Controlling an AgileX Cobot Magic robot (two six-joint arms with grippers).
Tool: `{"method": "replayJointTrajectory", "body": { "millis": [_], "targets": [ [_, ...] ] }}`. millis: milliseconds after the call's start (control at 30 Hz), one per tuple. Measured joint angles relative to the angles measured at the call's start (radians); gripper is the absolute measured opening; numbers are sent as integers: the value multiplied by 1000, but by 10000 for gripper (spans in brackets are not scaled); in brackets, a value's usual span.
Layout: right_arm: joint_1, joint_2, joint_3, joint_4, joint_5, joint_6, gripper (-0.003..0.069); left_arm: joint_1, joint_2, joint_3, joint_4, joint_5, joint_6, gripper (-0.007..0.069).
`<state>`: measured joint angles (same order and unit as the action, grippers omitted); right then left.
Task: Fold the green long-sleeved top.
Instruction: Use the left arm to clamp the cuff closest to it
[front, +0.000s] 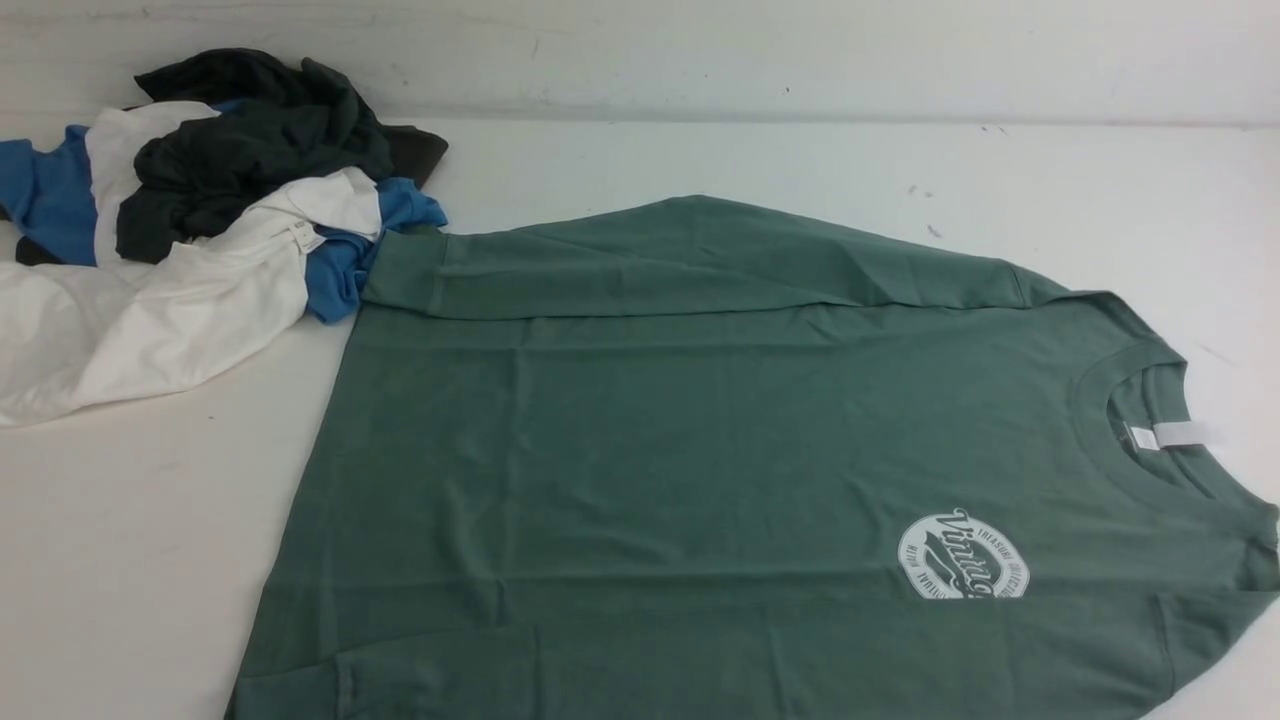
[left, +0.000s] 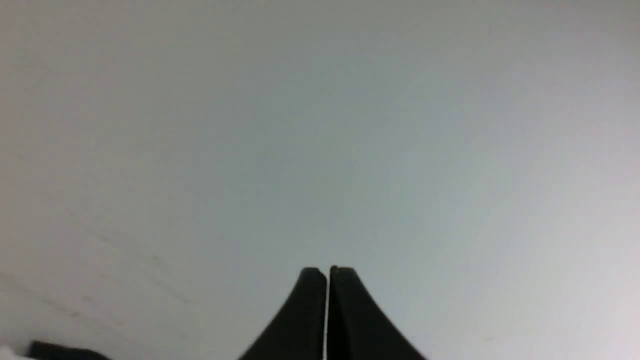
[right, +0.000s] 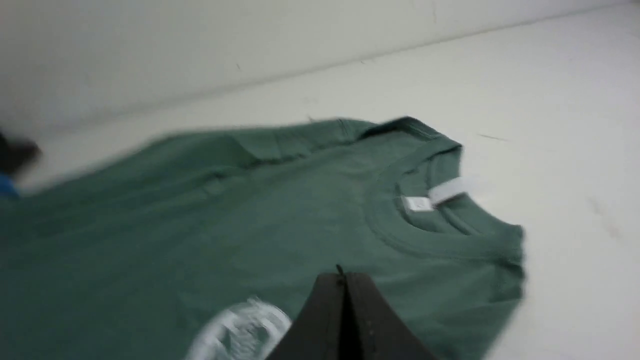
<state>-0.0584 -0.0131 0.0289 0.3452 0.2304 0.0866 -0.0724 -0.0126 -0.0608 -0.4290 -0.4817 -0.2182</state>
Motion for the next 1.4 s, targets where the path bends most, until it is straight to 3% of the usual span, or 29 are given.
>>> {"method": "replayJointTrajectory", "body": {
  "millis": [133,200,233,300,500,700,833,1000,1133,1400],
  "targets": [
    [0,0,0,147,-115,33,-15,0,67,-214,-15,273,-21,-4],
    [0,0,0,156,-134,36,-15,0,121,-293,1,428,-4,-4],
    [0,0,0,158,-147,39,-15,0,225,-409,35,628,30,-4],
    [0,0,0,158,-152,42,-15,0,351,-514,63,858,64,-4],
    [0,0,0,162,-178,42,-15,0,778,-671,130,1333,199,-4],
    [0,0,-12,282,-138,54,-15,0,1078,-673,170,1453,290,-4],
    [0,24,-174,282,139,10,-15,0,1240,-673,233,1448,294,-4],
    [0,236,-425,246,410,-112,-15,0,1350,-675,261,1402,292,-4],
    [0,539,-676,241,732,-316,-15,0,1429,-676,261,1324,292,-4],
    [0,772,-738,364,858,-502,-15,0,1525,-677,235,1264,297,17]
  ]
}}
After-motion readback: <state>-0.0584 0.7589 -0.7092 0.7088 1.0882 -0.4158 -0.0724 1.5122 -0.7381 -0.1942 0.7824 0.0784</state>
